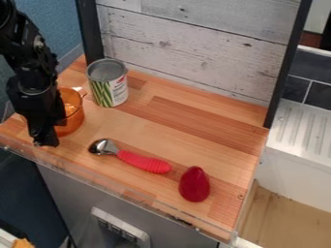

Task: MOVE THE BROWN POT TO THE UPPER RIGHT SIDE OF THE TABLE

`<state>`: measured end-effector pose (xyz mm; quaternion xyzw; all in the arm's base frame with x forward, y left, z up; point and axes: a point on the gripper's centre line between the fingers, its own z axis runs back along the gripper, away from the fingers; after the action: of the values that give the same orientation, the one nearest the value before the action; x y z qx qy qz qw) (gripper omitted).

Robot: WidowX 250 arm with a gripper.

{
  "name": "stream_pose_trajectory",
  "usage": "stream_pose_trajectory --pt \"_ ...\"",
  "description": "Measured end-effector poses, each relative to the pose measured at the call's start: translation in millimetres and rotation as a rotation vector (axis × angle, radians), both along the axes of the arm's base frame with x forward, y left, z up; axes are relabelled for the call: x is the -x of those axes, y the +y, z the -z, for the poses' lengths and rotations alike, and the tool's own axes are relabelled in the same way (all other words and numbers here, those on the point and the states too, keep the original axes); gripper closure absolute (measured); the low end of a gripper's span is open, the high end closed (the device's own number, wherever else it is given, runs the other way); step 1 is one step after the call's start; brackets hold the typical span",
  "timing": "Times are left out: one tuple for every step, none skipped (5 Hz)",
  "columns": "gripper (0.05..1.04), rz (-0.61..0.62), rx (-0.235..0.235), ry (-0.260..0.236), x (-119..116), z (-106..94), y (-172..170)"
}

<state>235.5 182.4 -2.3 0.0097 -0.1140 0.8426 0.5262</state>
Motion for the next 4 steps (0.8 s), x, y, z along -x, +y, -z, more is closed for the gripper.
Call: stream_pose_trajectory --pt "0.736 -0.007 -0.013 -0.004 0 -0.5 2" --pt "0.942 -0.004 -0.015 -0.004 -1 -0.6 2" --pt "1.006 0.007 -0.004 -0.005 -1 -0.2 1" --pt "1.006 0.012 -0.021 -0.029 1 -11.8 -1"
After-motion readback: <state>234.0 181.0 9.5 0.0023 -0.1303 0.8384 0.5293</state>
